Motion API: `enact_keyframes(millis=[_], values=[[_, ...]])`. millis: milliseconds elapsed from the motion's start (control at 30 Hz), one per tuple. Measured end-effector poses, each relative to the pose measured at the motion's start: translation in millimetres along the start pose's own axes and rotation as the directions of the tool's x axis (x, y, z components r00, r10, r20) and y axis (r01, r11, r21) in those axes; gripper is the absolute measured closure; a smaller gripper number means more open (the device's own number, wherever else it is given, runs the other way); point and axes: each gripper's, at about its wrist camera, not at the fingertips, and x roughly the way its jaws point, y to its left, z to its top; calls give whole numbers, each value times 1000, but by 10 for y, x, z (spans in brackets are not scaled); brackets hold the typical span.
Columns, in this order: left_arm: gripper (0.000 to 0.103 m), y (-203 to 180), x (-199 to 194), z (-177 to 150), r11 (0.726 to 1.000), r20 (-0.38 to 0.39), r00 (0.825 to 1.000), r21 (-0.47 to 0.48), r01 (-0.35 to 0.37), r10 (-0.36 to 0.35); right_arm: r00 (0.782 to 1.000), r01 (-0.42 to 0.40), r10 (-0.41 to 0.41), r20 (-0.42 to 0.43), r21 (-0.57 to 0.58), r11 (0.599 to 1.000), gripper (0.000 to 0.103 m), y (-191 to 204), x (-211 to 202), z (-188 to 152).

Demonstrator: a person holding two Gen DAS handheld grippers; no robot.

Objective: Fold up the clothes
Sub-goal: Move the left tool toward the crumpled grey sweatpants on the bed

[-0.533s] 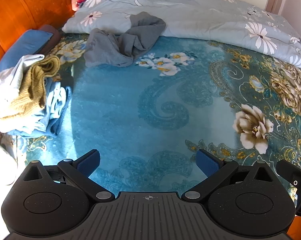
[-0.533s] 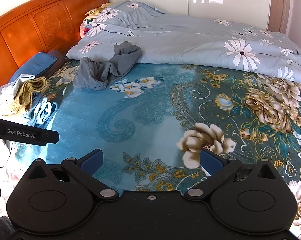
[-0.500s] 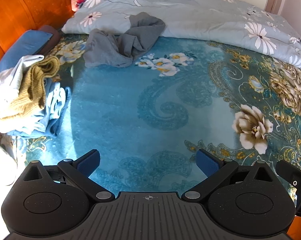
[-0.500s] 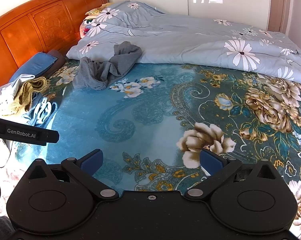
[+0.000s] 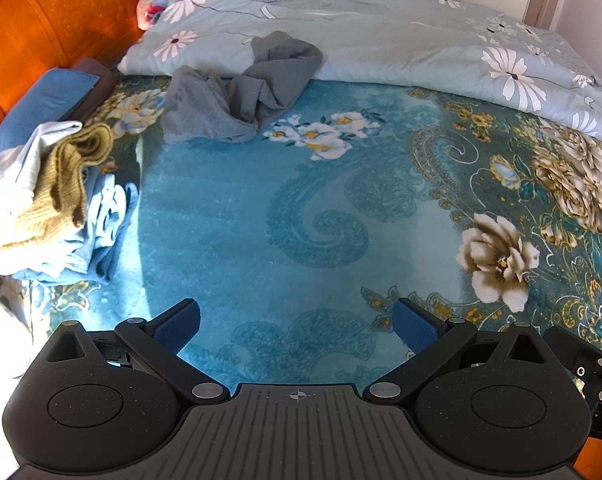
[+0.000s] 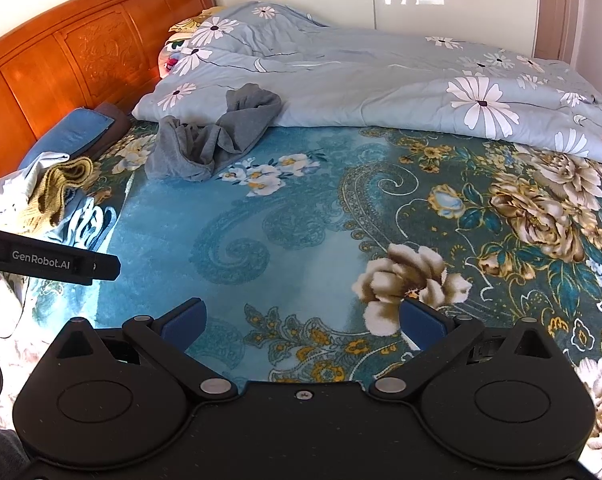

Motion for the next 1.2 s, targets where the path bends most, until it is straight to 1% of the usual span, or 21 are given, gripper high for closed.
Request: enact_keyframes(millis=[200, 267, 367, 433, 533, 600, 700, 800, 867, 967, 1000, 1067, 1133, 1200], values=[[0, 49, -25, 58, 1000, 15, 1000, 11, 4, -4, 1000, -16, 16, 2, 25, 1000, 1, -14, 61, 83], [0, 103, -49, 118, 1000, 42, 999, 9, 9, -10, 999, -33, 33, 8, 32, 999, 1, -22, 92, 146], [0, 203, -83, 248, 999, 106, 994, 2, 33, -33, 998, -56, 55, 15, 37, 998, 1, -25, 153, 262], [0, 283, -81, 374, 997, 147, 986, 1, 77, -76, 998, -67, 67, 18, 34, 997, 1, -14, 214, 366], [0, 425, 22, 610, 987, 174, 972, 0, 163, -160, 998, -50, 50, 25, 25, 998, 1, 38, 323, 544], [0, 543, 137, 787, 982, 190, 966, -43, 185, -174, 999, -35, 34, 37, 23, 999, 1, 72, 394, 661], [0, 709, 344, 1063, 980, 231, 964, -111, 164, -135, 997, -39, 37, 71, 38, 999, 1, 99, 499, 808], [0, 882, 622, 1366, 985, 256, 962, -114, 130, -98, 997, -22, 19, 75, 49, 999, 1, 164, 643, 961], [0, 1047, 833, 1571, 983, 267, 958, -119, 138, -102, 998, 0, -4, 62, 67, 998, 1, 222, 746, 1070], [0, 1323, 1214, 1938, 973, 273, 957, -175, 149, -97, 999, 21, -26, 45, 104, 994, 1, 311, 886, 1221], [0, 1409, 1331, 2049, 971, 277, 957, -192, 143, -86, 999, 28, -33, 34, 116, 993, 1, 343, 939, 1278], [0, 1563, 1598, 2288, 966, 281, 959, -235, 110, -41, 999, 44, -48, 21, 135, 990, 1, 400, 1028, 1372], [0, 1699, 1870, 2493, 958, 285, 958, -270, 99, -19, 998, 65, -67, 9, 145, 987, 1, 450, 1107, 1449], [0, 1818, 2145, 2701, 951, 247, 969, -300, 71, 6, 996, 94, -94, -7, 146, 985, 1, 486, 1160, 1473]])
